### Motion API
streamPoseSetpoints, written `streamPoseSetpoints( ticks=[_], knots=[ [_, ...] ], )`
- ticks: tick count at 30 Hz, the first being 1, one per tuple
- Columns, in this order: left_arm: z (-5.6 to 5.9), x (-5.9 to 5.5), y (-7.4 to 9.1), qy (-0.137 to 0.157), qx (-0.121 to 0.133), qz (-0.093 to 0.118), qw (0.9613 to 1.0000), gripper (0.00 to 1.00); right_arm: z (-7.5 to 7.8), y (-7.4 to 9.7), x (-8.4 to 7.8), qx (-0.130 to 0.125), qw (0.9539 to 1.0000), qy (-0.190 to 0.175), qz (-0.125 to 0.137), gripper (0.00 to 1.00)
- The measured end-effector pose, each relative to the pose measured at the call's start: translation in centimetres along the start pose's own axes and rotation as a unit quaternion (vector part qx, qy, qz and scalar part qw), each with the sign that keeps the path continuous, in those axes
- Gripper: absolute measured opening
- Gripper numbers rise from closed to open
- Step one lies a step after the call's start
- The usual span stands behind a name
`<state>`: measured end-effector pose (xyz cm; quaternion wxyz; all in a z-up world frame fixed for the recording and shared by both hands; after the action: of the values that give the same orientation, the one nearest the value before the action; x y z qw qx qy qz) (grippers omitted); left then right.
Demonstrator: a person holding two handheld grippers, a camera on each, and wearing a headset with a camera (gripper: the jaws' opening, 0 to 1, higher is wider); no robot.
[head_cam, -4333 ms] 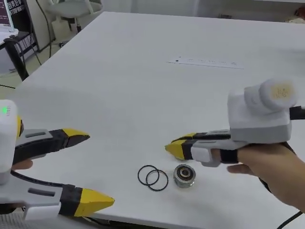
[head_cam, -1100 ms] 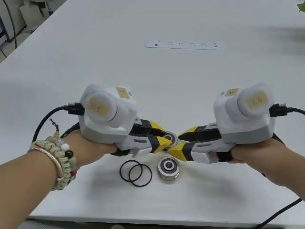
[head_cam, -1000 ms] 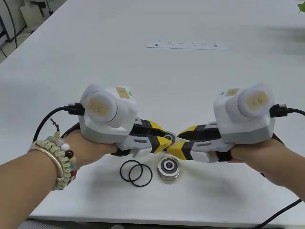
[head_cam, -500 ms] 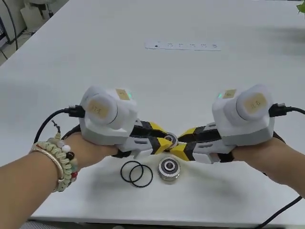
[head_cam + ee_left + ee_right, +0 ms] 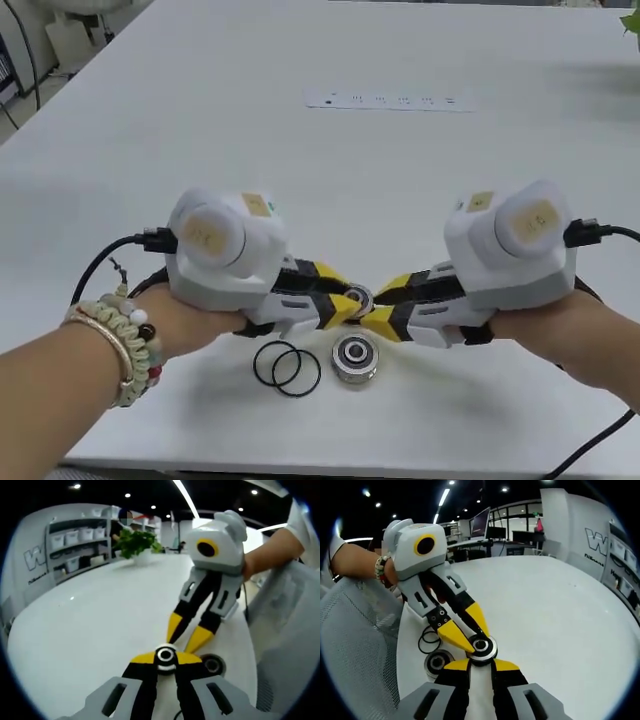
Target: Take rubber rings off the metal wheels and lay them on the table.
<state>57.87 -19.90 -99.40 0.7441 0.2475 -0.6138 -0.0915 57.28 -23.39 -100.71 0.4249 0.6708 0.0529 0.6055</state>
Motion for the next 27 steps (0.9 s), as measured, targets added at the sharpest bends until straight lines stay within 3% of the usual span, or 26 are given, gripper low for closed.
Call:
streamPoseSetpoints(
  ticks=[1,2,3,10,15,21,27],
  knots=[
    [0.0,0.0,0.0,0.0,0.0,0.0,1.0,0.14,0.0,0.0,-0.1,0.0,1.0,0.001,-0.002,0.11],
    [0.0,0.0,0.0,0.0,0.0,0.0,1.0,0.14,0.4,0.1,-0.6,-0.011,0.9998,0.01,-0.014,0.0],
    [0.1,0.0,0.0,0.0,-0.001,0.001,1.0,0.14,0.2,0.0,-0.4,-0.004,0.9999,0.01,-0.004,0.0],
    [0.1,0.0,0.0,-0.001,0.001,0.0,1.0,0.14,0.3,-0.1,-0.4,-0.011,0.9998,0.009,-0.01,0.0],
    [0.2,0.0,0.0,-0.005,0.001,-0.004,1.0,0.14,0.7,-0.1,-0.4,-0.02,0.9993,-0.02,-0.025,0.0],
    [0.2,-0.1,0.1,-0.009,0.001,-0.006,0.9999,0.14,1.1,0.1,-0.4,-0.017,0.9943,-0.102,-0.026,0.0],
    [0.2,-0.2,0.1,-0.012,-0.001,-0.004,0.9999,0.14,1.3,0.4,0.2,0.0,0.9819,-0.189,-0.013,0.0]
  ],
)
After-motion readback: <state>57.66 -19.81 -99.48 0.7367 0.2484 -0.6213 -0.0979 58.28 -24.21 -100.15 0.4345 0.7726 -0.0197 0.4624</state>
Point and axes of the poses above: the centre of the closed fingertips' face, and the gripper's own axes: y roughly backward along the fingers, z roughly to its right, x roughly out of its top, the point moved 2 cm from there along y, roughly backward along the fingers, and after that the axes turned 14 degrees about -x, right-handed, at the moved point
